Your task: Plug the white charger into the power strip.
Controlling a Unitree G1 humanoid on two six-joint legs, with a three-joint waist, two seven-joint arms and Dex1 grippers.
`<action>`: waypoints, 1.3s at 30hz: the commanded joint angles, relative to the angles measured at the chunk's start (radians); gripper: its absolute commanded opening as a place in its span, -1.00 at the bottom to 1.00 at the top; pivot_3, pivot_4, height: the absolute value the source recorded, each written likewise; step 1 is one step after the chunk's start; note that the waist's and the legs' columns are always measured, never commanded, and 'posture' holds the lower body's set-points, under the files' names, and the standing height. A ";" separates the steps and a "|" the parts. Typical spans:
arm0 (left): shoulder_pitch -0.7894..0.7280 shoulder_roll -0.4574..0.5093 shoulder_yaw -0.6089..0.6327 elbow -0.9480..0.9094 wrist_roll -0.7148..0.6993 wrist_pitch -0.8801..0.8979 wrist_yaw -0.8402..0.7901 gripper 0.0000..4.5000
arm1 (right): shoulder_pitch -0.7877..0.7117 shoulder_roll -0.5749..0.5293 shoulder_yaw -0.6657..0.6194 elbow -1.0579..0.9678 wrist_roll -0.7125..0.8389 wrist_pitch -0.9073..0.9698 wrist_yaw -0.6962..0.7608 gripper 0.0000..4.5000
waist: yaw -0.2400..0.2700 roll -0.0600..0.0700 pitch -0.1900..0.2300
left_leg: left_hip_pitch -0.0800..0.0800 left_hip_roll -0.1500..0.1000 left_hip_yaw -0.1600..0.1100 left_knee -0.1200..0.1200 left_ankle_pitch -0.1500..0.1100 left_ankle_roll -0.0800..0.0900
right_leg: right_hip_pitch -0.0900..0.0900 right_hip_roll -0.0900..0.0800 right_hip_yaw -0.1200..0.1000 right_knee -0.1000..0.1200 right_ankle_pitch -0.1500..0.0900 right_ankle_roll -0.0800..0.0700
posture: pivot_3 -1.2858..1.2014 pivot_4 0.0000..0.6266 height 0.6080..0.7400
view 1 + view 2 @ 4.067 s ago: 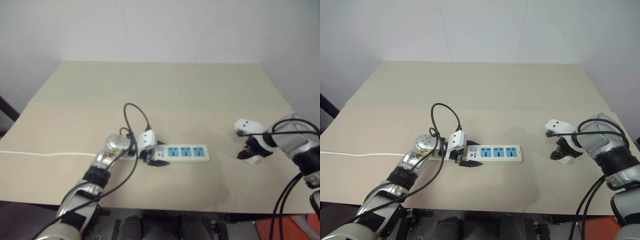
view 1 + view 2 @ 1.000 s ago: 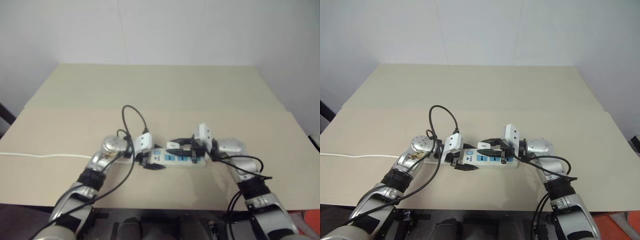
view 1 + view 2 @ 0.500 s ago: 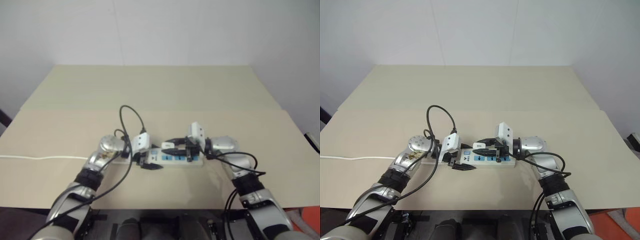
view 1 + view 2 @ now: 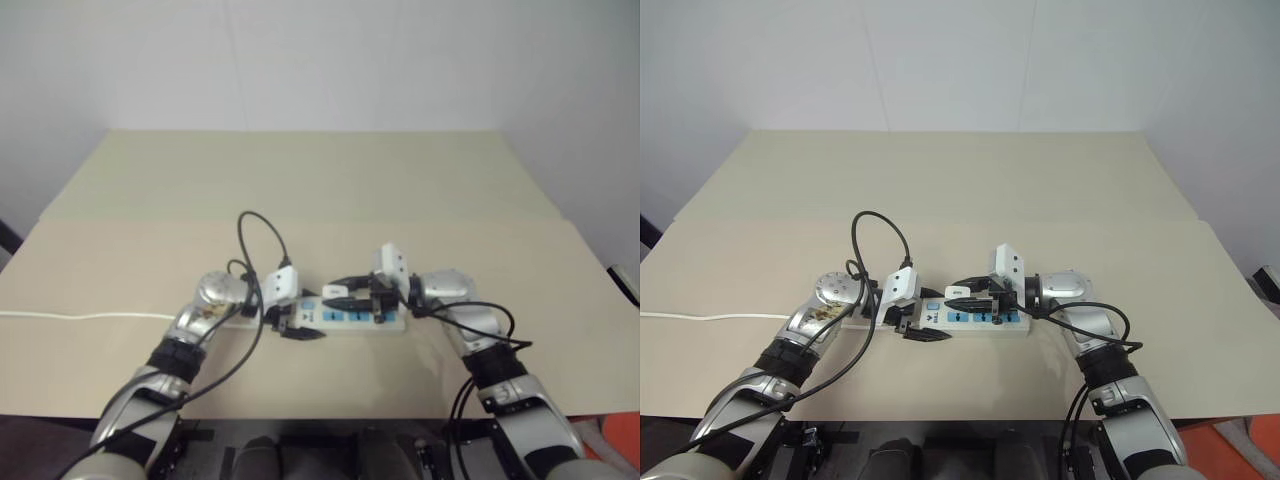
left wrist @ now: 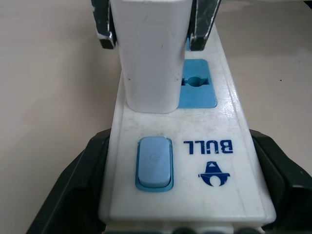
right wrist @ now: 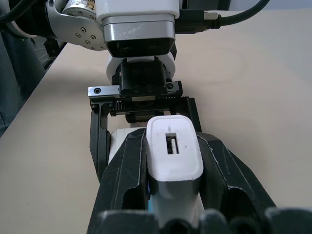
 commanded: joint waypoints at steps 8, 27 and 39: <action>-0.002 0.032 -0.005 -0.018 0.029 -0.015 -0.010 0.48 | 0.065 0.009 0.069 -0.021 -0.039 0.035 0.036 -0.32 | 0.000 0.000 0.000 | 0.000 0.000 0.000 -0.001 0.000 0.000 | 0.000 0.000 0.000 -0.001 0.000 0.000 | 0.03 -0.52 1.00; -0.005 0.010 -0.006 -0.008 0.025 -0.006 0.005 0.48 | 0.050 -0.026 0.019 -0.048 -0.023 0.051 0.020 0.77 | 0.002 0.000 0.000 | -0.001 0.000 0.000 0.000 0.000 0.000 | -0.001 0.000 0.000 0.000 0.000 0.000 | 0.03 -0.52 1.00; -0.039 -0.024 -0.009 0.035 0.029 -0.018 0.019 0.48 | 0.083 -0.224 -0.139 -0.251 0.101 0.168 0.044 0.77 | 0.009 0.000 0.002 | -0.003 -0.001 0.000 0.000 0.000 0.000 | -0.002 0.000 0.001 -0.002 0.000 0.000 | 0.03 -0.52 1.00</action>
